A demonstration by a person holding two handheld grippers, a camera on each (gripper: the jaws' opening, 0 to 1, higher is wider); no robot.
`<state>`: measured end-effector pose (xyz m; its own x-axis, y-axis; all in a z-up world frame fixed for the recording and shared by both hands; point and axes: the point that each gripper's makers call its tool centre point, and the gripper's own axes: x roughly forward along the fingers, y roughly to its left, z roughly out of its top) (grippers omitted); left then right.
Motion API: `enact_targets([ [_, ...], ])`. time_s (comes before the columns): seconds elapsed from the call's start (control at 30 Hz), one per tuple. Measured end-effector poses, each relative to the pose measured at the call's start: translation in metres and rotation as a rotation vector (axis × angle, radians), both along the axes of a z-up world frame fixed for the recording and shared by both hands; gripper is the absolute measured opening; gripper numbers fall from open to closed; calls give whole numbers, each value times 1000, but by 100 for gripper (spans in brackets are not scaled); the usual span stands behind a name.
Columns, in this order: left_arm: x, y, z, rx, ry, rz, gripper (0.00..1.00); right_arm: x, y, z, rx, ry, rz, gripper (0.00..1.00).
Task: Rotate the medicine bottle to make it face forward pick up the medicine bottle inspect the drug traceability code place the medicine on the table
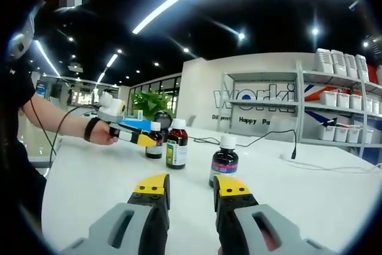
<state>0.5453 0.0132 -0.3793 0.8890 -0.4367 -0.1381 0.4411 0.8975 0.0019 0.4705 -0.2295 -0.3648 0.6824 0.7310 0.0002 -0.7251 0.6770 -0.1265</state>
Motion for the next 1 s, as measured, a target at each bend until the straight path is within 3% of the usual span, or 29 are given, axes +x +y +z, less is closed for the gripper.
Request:
enact_targets([
  [0.3, -2, 4, -6, -56, 9, 37, 25, -2, 2, 2, 4, 0, -4, 25],
  [0.47, -12, 5, -4, -40, -2, 54, 41, -4, 4, 0, -6, 0, 4, 25],
  [0.6, -20, 4, -2, -15, -10, 86, 41, -4, 4, 1, -5, -3, 1, 25],
  [0.87, -21, 2, 8, -40, -20, 173, 41, -5, 4, 3, 0, -7, 3, 25],
  [1.0, -11, 17, 8, -22, -13, 274, 41, -6, 4, 3, 1, -9, 4, 25],
])
